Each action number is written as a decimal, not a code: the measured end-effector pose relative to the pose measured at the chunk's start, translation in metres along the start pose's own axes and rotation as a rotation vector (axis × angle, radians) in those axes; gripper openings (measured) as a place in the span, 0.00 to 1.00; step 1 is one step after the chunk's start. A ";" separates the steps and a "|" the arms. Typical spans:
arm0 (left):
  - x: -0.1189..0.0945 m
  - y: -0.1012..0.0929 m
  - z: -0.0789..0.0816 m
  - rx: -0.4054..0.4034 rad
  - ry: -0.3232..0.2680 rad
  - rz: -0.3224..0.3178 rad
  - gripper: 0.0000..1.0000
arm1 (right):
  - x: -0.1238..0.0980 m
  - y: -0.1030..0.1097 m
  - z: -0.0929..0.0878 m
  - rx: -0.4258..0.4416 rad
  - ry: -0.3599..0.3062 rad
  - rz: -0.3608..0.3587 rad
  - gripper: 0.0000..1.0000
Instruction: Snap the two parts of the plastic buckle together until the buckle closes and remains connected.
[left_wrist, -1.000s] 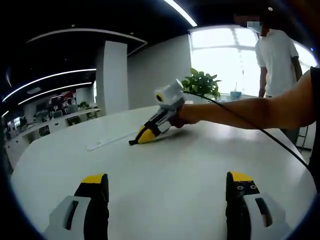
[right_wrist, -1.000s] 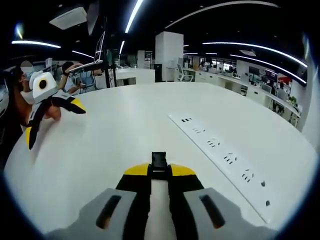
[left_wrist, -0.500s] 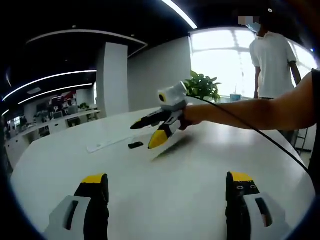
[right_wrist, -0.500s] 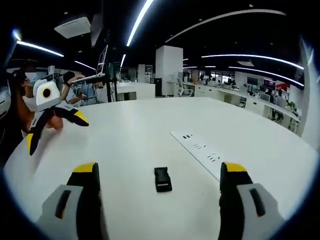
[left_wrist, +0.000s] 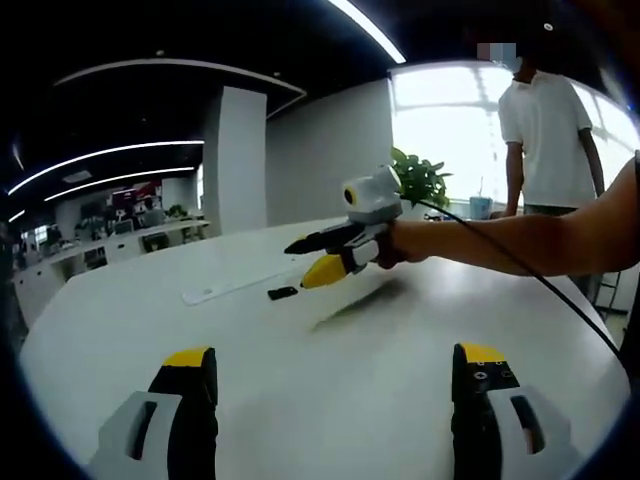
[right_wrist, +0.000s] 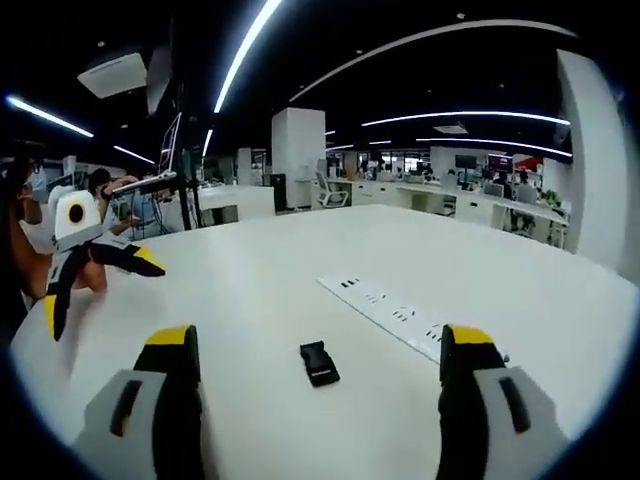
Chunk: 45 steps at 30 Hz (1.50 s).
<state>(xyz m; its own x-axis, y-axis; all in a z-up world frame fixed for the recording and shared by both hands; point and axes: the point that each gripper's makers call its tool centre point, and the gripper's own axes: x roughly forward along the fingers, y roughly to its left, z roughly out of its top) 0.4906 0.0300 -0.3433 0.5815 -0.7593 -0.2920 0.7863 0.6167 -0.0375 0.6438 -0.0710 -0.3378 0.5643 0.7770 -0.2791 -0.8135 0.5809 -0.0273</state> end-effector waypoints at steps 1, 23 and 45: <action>-0.001 0.001 0.001 -0.002 -0.006 0.005 0.99 | -0.002 0.001 0.000 0.005 0.002 -0.002 1.00; -0.003 0.016 0.007 -0.017 -0.034 0.063 0.99 | -0.033 0.006 -0.001 0.009 -0.014 -0.140 1.00; -0.011 0.024 0.008 -0.021 -0.046 0.086 0.99 | -0.066 0.037 -0.016 -0.006 -0.005 -0.207 1.00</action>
<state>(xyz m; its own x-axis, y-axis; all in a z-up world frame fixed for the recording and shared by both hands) 0.5048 0.0512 -0.3336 0.6560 -0.7120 -0.2506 0.7289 0.6838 -0.0347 0.5745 -0.1045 -0.3354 0.7204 0.6420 -0.2622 -0.6806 0.7271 -0.0896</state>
